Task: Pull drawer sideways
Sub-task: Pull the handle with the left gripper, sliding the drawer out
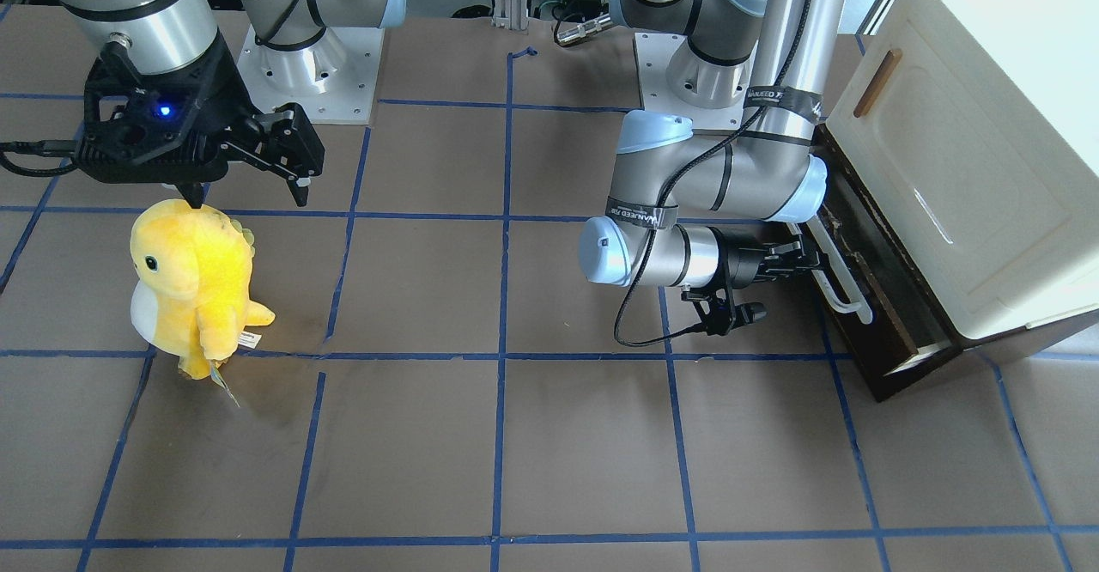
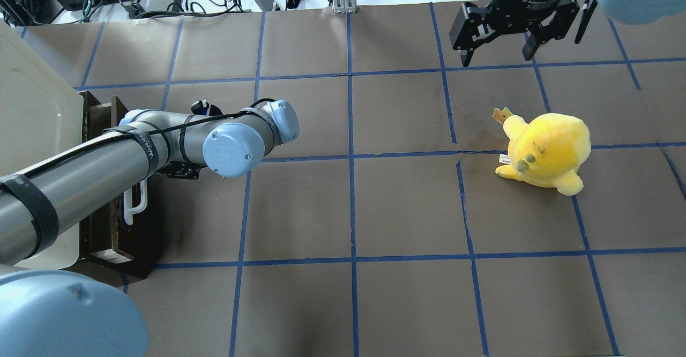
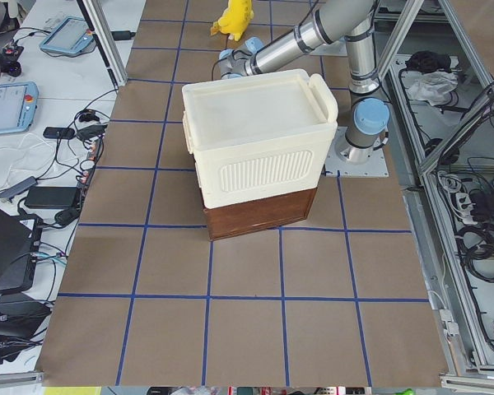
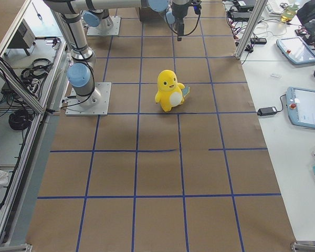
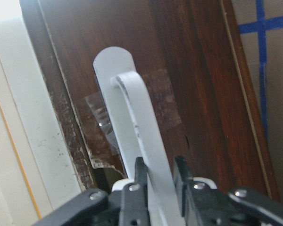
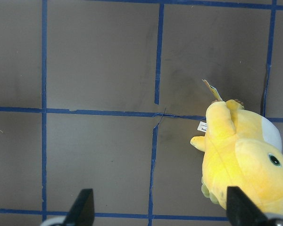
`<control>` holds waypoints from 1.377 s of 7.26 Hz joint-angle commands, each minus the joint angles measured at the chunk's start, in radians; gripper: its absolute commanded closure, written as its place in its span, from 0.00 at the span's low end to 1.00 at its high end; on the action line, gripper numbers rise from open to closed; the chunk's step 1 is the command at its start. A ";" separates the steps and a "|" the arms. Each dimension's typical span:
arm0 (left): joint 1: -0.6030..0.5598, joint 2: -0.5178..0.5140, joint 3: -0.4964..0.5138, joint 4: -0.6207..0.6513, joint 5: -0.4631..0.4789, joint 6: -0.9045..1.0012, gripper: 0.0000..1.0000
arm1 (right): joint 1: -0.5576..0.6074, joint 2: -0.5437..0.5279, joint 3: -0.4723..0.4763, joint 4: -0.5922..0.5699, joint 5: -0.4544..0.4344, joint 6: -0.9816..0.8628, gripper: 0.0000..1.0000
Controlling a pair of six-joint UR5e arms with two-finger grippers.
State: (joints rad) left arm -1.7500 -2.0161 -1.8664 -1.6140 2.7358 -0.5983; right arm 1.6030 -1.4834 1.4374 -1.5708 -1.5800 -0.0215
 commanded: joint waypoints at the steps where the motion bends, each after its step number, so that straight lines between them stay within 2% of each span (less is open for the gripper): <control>1: -0.002 0.000 0.001 0.000 -0.010 0.000 0.77 | 0.000 0.000 0.000 0.000 0.000 0.000 0.00; 5: -0.006 0.016 0.007 0.000 -0.011 0.012 0.77 | 0.000 0.000 0.000 0.000 0.000 0.000 0.00; 7: -0.008 0.022 0.064 0.003 -0.086 0.098 0.77 | 0.000 0.000 0.000 0.000 0.000 0.000 0.00; 10: -0.009 0.014 0.073 0.003 -0.111 0.098 0.77 | 0.000 0.000 0.000 0.000 0.000 0.000 0.00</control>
State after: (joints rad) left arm -1.7584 -1.9996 -1.7969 -1.6107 2.6365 -0.5015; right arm 1.6030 -1.4834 1.4373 -1.5708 -1.5800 -0.0215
